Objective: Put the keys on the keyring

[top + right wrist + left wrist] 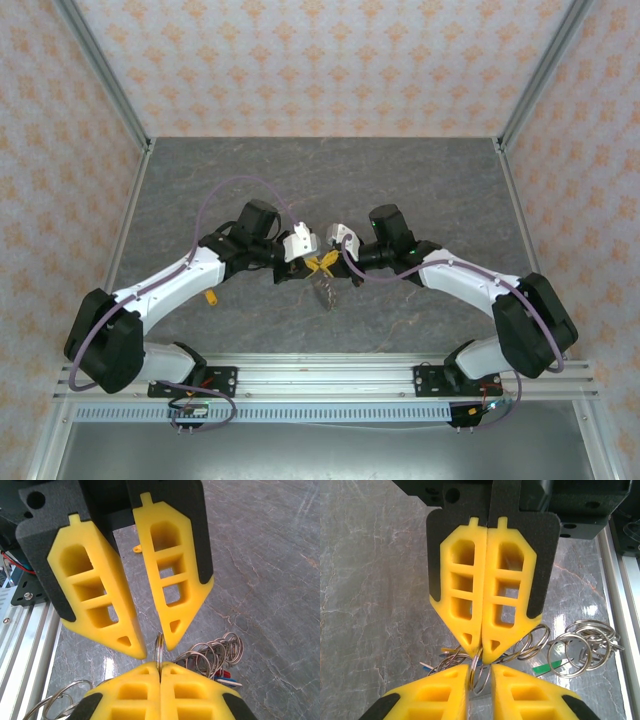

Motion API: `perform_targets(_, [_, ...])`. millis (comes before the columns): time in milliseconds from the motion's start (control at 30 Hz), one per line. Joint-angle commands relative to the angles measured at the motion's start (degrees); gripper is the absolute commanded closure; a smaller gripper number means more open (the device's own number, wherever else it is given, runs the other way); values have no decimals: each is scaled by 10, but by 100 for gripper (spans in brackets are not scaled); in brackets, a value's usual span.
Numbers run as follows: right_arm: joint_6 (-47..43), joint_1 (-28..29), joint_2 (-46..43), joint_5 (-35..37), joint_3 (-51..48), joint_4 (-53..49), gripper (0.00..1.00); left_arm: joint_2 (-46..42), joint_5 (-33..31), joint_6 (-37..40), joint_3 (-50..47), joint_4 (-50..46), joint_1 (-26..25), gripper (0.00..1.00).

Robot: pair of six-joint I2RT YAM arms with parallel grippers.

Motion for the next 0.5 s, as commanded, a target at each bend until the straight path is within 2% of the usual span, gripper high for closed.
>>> perform_targets(0, [6, 3, -20, -10, 14, 43, 100, 6, -7, 11, 14, -21, -6, 83])
perform_targets(167, [16, 6, -17, -15, 14, 54, 100, 11, -3, 11, 21, -20, -6, 92])
perform_targets(467, [38, 15, -23, -8, 6, 89, 100, 17, -1, 12, 26, -30, -7, 89])
